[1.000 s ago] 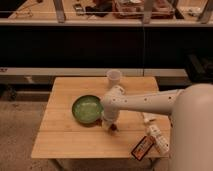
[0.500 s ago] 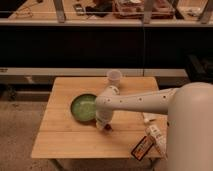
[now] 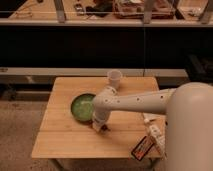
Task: Drag the pepper across the table
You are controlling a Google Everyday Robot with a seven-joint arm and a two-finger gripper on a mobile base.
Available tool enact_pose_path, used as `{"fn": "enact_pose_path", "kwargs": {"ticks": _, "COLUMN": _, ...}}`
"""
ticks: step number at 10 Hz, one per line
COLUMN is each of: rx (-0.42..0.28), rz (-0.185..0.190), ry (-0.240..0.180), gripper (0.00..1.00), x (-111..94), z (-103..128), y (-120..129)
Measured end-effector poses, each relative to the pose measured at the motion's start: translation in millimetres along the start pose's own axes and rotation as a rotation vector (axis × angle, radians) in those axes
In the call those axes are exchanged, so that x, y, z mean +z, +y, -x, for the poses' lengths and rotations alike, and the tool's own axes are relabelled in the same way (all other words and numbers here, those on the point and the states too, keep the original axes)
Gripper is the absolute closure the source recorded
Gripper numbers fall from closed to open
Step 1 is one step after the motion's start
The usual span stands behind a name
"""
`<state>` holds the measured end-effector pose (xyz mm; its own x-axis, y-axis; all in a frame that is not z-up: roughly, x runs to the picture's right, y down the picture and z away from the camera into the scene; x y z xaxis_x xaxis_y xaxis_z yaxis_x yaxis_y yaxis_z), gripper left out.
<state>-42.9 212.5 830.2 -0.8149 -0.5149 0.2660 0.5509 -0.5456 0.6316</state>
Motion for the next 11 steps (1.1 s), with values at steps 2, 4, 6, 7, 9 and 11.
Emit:
{"fn": "enact_pose_path", "kwargs": {"ticks": 2, "rx": 0.000, "rz": 0.000, "ry": 0.000, "gripper": 0.79, "x": 0, "z": 0, "y": 0}}
{"fn": "enact_pose_path", "kwargs": {"ticks": 4, "rx": -0.004, "rz": 0.000, "ry": -0.001, "gripper": 0.79, "x": 0, "z": -1, "y": -1}}
{"fn": "enact_pose_path", "kwargs": {"ticks": 6, "rx": -0.043, "rz": -0.008, "ry": -0.009, "gripper": 0.79, "x": 5, "z": -4, "y": -18}}
{"fn": "enact_pose_path", "kwargs": {"ticks": 7, "rx": -0.081, "rz": -0.021, "ry": -0.010, "gripper": 0.79, "x": 8, "z": -8, "y": -38}}
{"fn": "enact_pose_path", "kwargs": {"ticks": 9, "rx": -0.114, "rz": -0.027, "ry": -0.009, "gripper": 0.79, "x": 7, "z": -10, "y": -54}}
{"fn": "enact_pose_path", "kwargs": {"ticks": 11, "rx": -0.159, "rz": -0.032, "ry": -0.012, "gripper": 0.79, "x": 7, "z": -14, "y": -73}}
